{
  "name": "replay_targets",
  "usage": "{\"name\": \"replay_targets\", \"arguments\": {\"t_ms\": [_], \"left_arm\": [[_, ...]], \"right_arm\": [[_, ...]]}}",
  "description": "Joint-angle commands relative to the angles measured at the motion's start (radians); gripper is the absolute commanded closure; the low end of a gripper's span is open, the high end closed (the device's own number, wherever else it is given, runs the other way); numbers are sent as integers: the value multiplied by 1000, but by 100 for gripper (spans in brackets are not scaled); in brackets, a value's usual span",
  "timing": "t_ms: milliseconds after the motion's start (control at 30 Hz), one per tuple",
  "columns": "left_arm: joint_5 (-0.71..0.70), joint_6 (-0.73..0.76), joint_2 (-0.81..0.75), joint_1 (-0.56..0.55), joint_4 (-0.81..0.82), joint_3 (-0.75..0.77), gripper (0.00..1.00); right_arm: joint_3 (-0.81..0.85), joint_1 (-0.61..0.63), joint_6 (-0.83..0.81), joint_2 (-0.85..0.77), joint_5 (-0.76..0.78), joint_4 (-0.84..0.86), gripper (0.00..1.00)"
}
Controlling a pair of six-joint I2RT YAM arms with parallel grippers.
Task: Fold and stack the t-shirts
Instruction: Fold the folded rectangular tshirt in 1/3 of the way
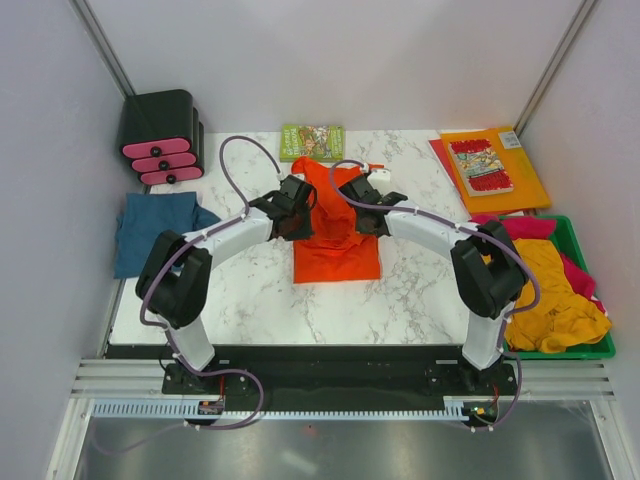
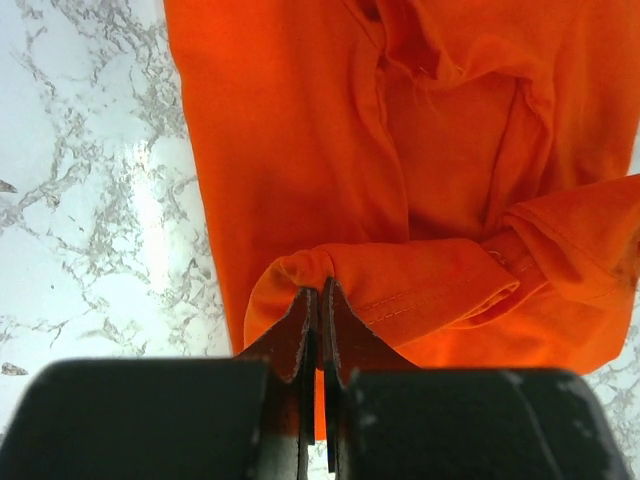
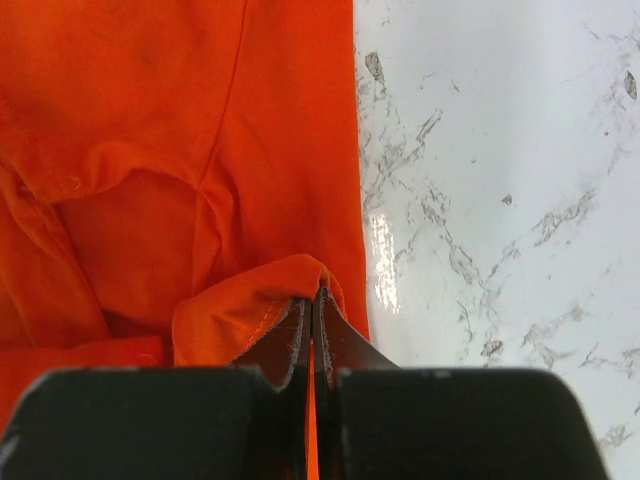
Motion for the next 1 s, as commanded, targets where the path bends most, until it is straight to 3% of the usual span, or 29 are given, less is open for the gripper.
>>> {"name": "replay_targets", "arguments": {"t_ms": [0, 667, 700, 800, 833, 967], "left_arm": [[1, 43, 40, 17, 31, 63, 98], [18, 94, 225, 85, -1, 267, 98], [15, 89, 228, 83, -13, 270, 98], [-5, 69, 187, 85, -18, 257, 75], [-17, 66, 166, 85, -18, 248, 60], [-57, 57, 80, 83, -13, 217, 39]], "right_arm": [[67, -26, -28, 52, -18, 33, 100], [156, -65, -62, 179, -31, 56, 100], [159, -67, -66, 176, -30, 53, 96], [121, -67, -68, 116, -13, 85, 70], [113, -67, -73, 74, -7, 93, 66], [94, -56, -102, -12, -16, 95, 51]]}}
